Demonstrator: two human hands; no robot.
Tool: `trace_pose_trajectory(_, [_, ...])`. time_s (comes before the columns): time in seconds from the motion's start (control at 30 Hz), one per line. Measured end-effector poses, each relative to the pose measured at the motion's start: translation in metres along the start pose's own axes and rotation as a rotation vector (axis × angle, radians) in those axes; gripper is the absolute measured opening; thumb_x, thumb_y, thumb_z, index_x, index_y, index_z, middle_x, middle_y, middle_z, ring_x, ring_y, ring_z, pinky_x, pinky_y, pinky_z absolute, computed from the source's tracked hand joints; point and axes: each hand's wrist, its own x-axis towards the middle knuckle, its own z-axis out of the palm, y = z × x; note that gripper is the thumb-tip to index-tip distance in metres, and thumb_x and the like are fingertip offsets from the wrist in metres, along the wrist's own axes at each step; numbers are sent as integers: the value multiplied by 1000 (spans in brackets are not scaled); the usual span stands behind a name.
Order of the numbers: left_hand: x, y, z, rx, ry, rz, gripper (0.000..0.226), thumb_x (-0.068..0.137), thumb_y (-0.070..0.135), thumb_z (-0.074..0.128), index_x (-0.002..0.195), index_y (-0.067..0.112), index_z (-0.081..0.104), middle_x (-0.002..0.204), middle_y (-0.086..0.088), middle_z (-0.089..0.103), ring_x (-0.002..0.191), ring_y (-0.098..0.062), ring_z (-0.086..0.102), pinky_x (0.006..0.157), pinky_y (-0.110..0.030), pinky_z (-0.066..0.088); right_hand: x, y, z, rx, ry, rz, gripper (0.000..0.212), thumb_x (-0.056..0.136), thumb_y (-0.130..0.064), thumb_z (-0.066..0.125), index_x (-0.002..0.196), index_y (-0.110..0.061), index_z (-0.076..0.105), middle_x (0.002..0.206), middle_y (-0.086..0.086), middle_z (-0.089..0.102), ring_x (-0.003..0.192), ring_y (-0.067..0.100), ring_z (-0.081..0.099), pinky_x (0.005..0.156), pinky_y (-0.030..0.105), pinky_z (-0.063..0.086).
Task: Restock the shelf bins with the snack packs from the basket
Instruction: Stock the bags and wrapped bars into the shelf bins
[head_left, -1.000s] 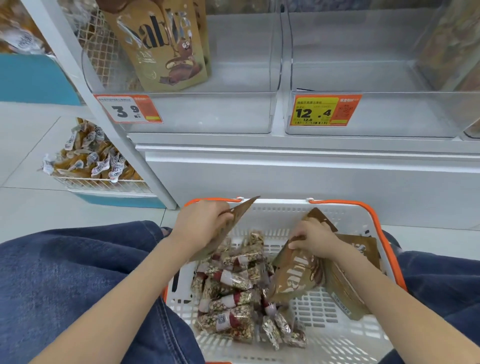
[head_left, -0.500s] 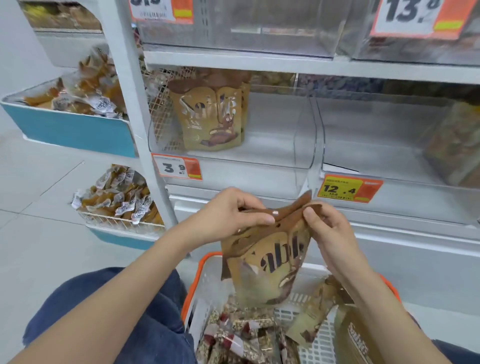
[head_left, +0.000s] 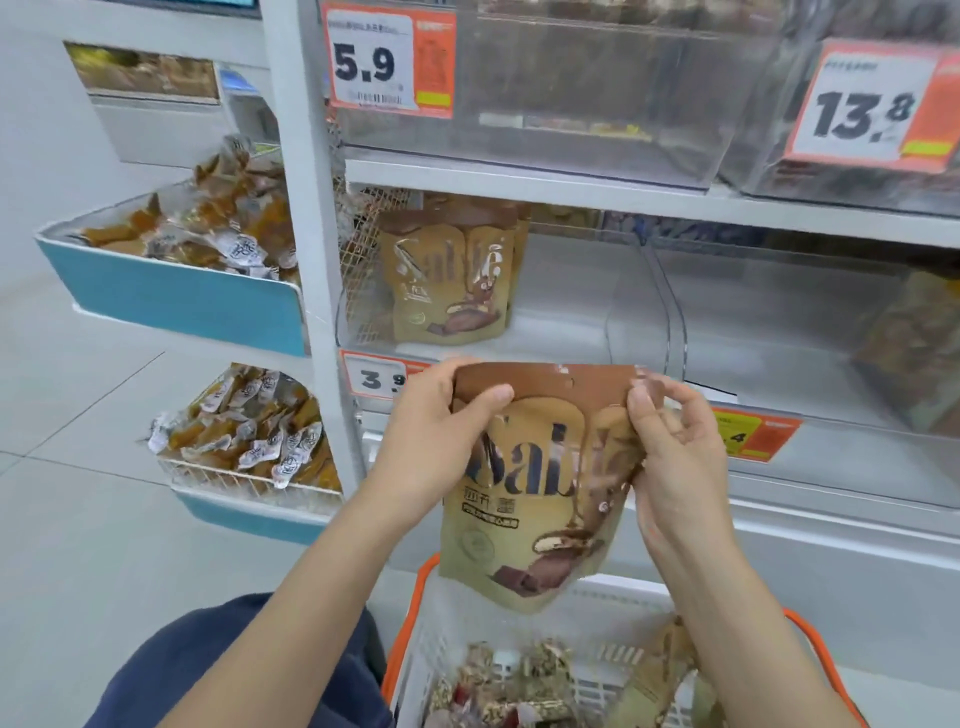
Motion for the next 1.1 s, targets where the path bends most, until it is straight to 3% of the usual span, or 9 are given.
trace_pose_trajectory(0.1, [3,5,-5,-113,124,32,15,93,10,57,84,21,62,69,5,66,62,-6,61,57,-14,47,1,-8,2,-102,-174,80,31,85,-28,58,114,-17,53,79,-1,74,70,9,68,58,22,53])
trace_pose_trajectory(0.27, [13,10,-10,-116,202,112,13,93,16,56,84,23,62,65,2,64,52,-19,57,48,-26,46,7,-20,19,-306,-255,54,35,80,-45,53,96,-16,64,86,5,75,78,19,71,69,31,54])
trace_pose_trajectory(0.47, [45,17,-30,-77,188,283,9,91,27,60,98,33,61,95,8,70,92,-9,65,81,-29,54,55,-71,71,-278,-101,-468,27,95,-28,53,69,-27,59,63,-16,58,64,5,52,65,26,44])
trace_pose_trajectory(0.63, [96,5,-43,-7,262,261,14,98,21,48,103,26,60,91,14,64,82,3,59,68,-12,46,78,-75,113,-339,-269,-821,18,96,-16,49,89,-28,61,76,-21,62,77,-1,55,74,24,45])
trace_pose_trajectory(0.73, [114,-16,-54,33,355,172,14,99,14,45,103,21,56,87,16,59,82,0,58,72,-13,49,92,-27,113,-533,-327,-753,16,96,-20,47,101,-16,62,92,-9,62,85,-5,55,81,18,43])
trace_pose_trajectory(0.87, [121,-39,-64,107,365,-7,29,98,7,41,125,14,49,88,14,48,93,-19,57,85,-38,54,102,39,105,-798,-421,-400,41,100,-32,38,129,-10,55,128,6,59,119,17,53,101,27,39])
trace_pose_trajectory(0.93, [120,-42,-67,267,372,-54,29,93,2,42,119,11,51,91,4,53,94,-23,55,85,-32,48,107,47,110,-869,-458,-233,42,103,-29,33,141,-14,43,137,3,53,125,19,48,94,17,34])
trace_pose_trajectory(1.03, [109,-41,-60,407,427,-19,40,84,-3,43,122,6,49,114,-10,53,101,-26,50,85,-31,41,107,41,112,-948,-526,-86,41,103,-27,33,143,-17,32,121,1,55,98,15,56,66,15,34])
trace_pose_trajectory(1.1, [97,-37,-50,407,471,-18,55,83,-4,45,137,7,39,131,-15,43,119,-29,42,99,-29,36,97,34,97,-930,-515,-43,49,101,-28,42,145,-15,24,136,6,49,115,19,51,80,14,34])
